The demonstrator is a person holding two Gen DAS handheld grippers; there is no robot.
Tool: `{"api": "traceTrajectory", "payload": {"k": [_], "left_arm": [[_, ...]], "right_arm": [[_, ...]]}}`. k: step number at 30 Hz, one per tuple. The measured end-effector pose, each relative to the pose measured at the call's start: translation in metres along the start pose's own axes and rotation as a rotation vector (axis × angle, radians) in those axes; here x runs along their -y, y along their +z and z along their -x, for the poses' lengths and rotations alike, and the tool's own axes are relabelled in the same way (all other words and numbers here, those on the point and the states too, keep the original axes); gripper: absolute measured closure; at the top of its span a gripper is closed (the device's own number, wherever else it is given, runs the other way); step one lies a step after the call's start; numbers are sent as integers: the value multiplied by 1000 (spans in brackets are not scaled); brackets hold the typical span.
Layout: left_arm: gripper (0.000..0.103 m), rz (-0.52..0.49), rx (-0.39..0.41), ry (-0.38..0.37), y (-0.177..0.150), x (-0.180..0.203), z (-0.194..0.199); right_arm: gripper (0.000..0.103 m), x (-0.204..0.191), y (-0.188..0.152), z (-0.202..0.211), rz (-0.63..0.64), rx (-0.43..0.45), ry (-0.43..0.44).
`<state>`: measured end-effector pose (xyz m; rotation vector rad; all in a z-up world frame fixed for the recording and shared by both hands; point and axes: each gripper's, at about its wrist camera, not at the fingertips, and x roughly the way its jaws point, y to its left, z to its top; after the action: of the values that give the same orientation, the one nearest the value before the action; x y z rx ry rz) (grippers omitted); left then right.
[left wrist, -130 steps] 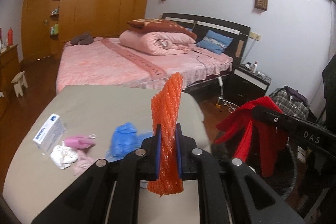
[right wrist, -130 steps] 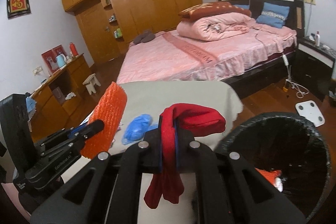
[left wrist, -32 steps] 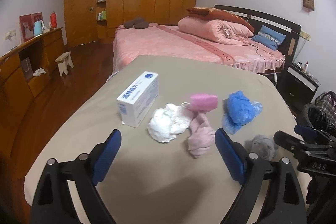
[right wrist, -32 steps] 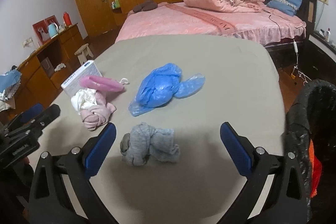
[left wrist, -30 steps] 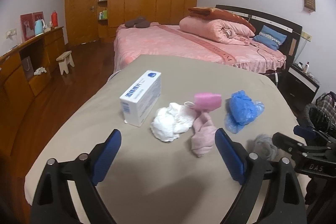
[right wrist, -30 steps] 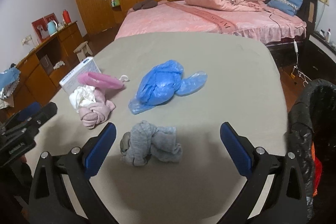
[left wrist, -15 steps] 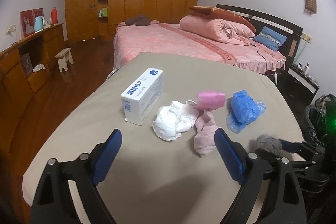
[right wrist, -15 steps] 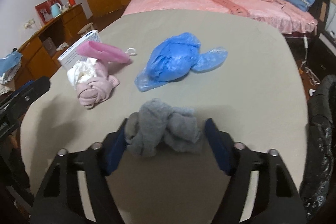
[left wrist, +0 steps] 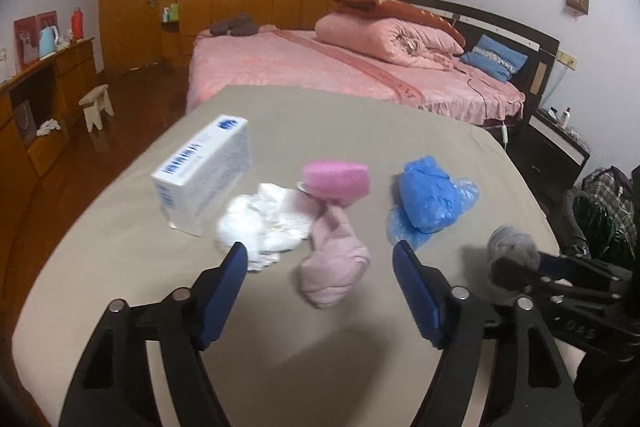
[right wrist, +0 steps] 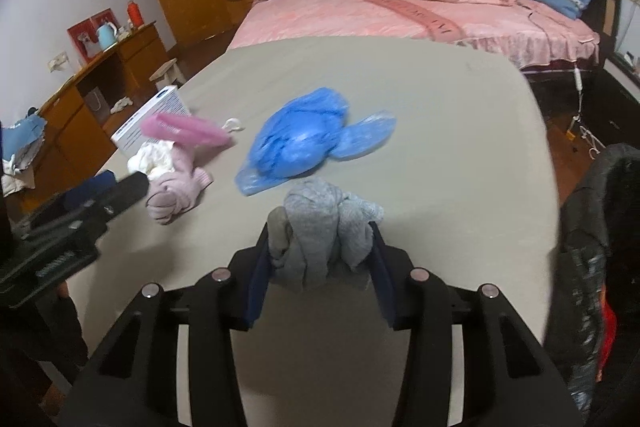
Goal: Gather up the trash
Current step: 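Grasp the pink sock with the left tool while the right tool holds the grey sock, then carry the pink sock and grey sock over the black bin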
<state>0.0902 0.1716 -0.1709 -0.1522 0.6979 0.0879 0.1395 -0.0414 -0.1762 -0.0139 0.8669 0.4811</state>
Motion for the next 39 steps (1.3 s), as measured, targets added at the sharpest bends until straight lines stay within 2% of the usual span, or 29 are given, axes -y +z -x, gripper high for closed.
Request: {"api": "traceTrajectory", "payload": {"k": [8,11,13,16,19,32,39], "left_arm": [[41,-20,-81,3,-6,17,-30],[48,-34,-118,12,-8,20,-38],[59,-31,-133,23,-10,19,-40],[64,-10,-127,21,-11,17,-37],[65,-17,-98,35,-12,20,-30],[65,4,-59,-21,-20,38,12],[65,-2,-6,-35,-8,45,31]], "right_arm": [[59,11,-4,7,-2,0,-18],[59,14,-6,9,-12,-1,-20],[59,15,-6,11,-16,-2,-22],[59,14,-8,15,-17,1,-22],[59,14,-8,16,-19,3,-25],[59,20,-11,28,-32,22,-23],[59,24,-11,45,-27,54,-26]]}}
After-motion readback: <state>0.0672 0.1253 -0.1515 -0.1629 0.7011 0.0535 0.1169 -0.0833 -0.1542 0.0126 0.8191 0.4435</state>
